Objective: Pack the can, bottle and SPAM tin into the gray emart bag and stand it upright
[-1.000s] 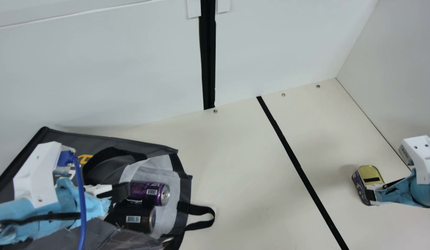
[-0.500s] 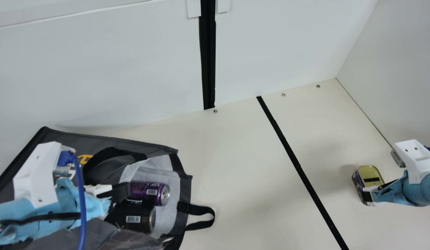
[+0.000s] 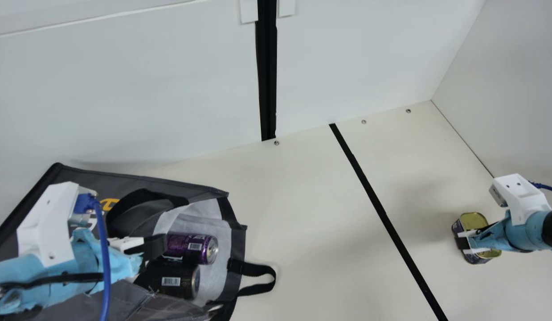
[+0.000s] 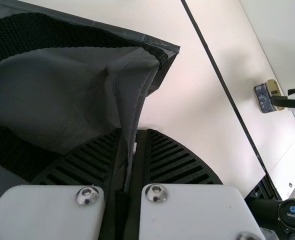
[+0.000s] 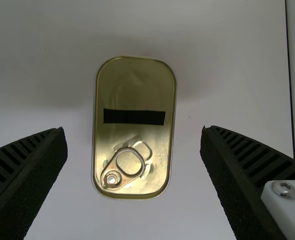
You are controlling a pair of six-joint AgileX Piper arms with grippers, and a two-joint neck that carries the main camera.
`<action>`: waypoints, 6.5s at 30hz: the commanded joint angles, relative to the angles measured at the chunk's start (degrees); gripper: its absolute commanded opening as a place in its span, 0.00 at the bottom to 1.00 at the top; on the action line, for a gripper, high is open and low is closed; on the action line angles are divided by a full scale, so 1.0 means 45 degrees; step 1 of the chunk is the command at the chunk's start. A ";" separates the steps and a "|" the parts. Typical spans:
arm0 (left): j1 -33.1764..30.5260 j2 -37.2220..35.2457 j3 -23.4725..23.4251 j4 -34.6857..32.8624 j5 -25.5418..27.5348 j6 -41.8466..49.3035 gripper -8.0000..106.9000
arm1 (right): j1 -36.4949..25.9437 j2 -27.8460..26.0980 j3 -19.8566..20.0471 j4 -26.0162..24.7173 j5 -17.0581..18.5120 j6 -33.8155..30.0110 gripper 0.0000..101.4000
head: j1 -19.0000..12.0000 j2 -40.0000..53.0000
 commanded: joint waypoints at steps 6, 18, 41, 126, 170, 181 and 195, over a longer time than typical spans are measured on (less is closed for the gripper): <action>0.0000 0.0000 0.0000 0.0000 0.0000 0.0000 0.00 | 0.0263 0.0871 -0.0157 -0.0160 -0.0336 0.0310 0.94 | -0.0289 -0.0011; 0.0000 0.0000 0.0000 0.0000 0.0000 0.0000 0.00 | 0.0616 0.1533 -0.0572 -0.0084 -0.0231 0.0584 0.28 | -0.0289 -0.0011; 0.0000 0.0000 0.0000 0.0000 0.0000 0.0000 0.00 | 0.0160 0.0521 -0.2028 0.1285 0.2753 -0.3517 0.00 | -0.0289 -0.0011; 0.0000 0.0000 0.0000 0.0000 0.0000 0.0000 0.00 | 0.9387 -0.4526 0.4596 1.2537 0.5549 -1.0022 0.00 | -0.0289 -0.0011; 0.0000 0.0000 0.0000 0.0000 0.0000 0.0000 0.00 | 1.1294 -0.3151 0.3855 1.3687 0.5549 -0.9954 0.00 | -0.0289 -0.0011; 0.0000 0.0000 0.0000 0.0000 0.0000 0.0000 0.00 | 1.1369 -0.2210 0.3322 1.3514 0.5549 -1.0148 0.00 | -0.0289 -0.0011; 0.0000 0.0000 0.0000 0.0000 0.0000 0.0000 0.00 | 1.1303 -0.1172 0.2572 1.3226 0.5549 -1.0168 0.00 | -0.0289 -0.0011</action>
